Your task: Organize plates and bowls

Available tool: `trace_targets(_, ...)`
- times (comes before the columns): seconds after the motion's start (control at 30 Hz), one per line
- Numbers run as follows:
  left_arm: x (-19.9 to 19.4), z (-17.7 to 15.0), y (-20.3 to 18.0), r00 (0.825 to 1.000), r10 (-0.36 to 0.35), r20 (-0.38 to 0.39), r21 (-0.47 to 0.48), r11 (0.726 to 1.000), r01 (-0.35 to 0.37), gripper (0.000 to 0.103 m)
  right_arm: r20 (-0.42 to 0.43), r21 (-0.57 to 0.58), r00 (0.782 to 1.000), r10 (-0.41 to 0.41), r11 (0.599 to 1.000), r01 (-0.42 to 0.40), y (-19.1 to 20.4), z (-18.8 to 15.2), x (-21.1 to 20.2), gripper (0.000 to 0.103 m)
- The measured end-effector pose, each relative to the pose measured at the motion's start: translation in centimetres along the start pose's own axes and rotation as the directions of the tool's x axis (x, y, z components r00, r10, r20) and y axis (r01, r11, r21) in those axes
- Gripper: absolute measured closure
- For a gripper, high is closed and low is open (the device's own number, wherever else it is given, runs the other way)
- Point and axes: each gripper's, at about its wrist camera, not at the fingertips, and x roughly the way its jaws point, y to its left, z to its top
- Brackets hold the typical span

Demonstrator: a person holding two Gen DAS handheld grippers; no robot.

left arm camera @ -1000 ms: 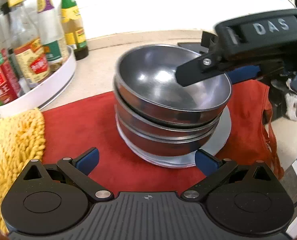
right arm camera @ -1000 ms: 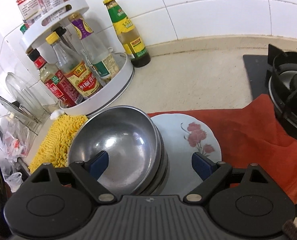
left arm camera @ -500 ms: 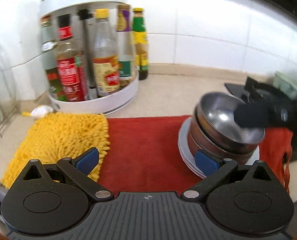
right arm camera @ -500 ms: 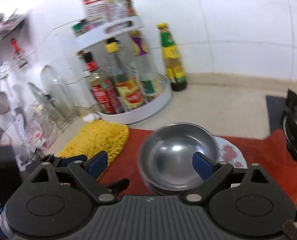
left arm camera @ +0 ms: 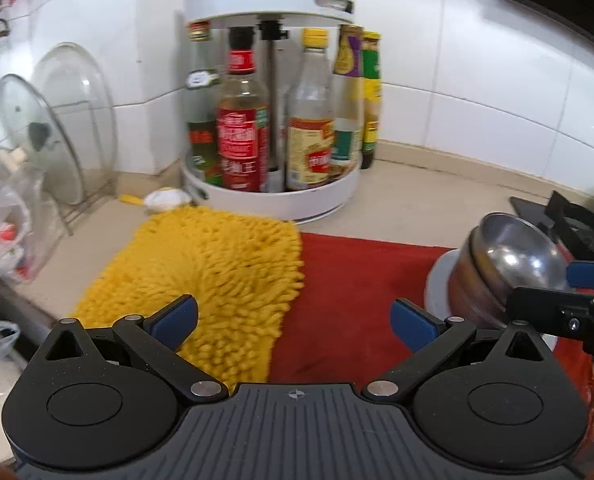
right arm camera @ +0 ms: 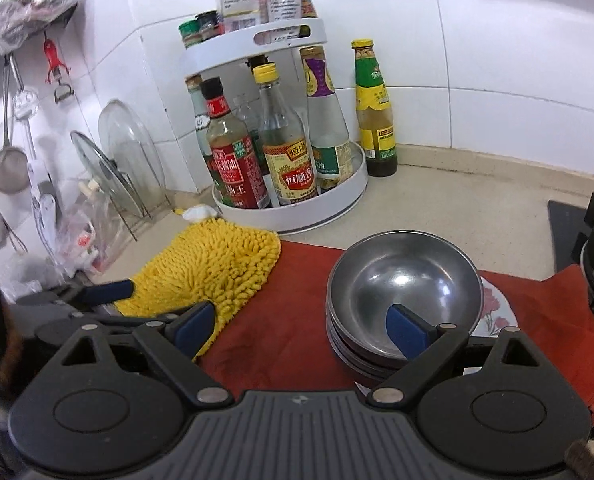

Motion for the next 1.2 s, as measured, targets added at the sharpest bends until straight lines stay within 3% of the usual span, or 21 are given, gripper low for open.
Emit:
trace_targets(0.23,-1.1,-1.5,1.5,0.998,0.038,-0.049,-0.048,0.998,-0.04,0.0,0.005,-0.092,0.998,-0.058,0.994,0.058,1.9,-0.6,0.4,0.014)
trace_targets(0.57,-2.3,-3.3,2.9,0.994,0.068,-0.088,-0.077,0.994,-0.075,0.0,-0.059,-0.123,0.996,-0.066,0.991,0.059,3.2,-1.8,2.3,0.013)
trace_targets(0.9,-2.5,-5.1,-1.7,0.99,-0.047,-0.132,0.048,0.997,0.054,0.0,-0.118,-0.062,0.987,-0.106,0.993,0.099,1.7,-4.5,-0.2,0.013)
trace_targets(1.03,-1.8,-5.5,-4.1,0.985,-0.083,-0.151,0.099,0.99,0.099,0.0,-0.124,0.001,0.974,-0.189,0.982,0.191,-0.7,-6.0,-2.3,0.013)
trace_targets(1.2,-1.4,-5.6,-6.7,0.978,-0.112,-0.174,0.153,0.978,0.14,0.0,-0.156,0.105,0.942,-0.299,0.943,0.316,-3.8,-7.6,-3.6,0.013)
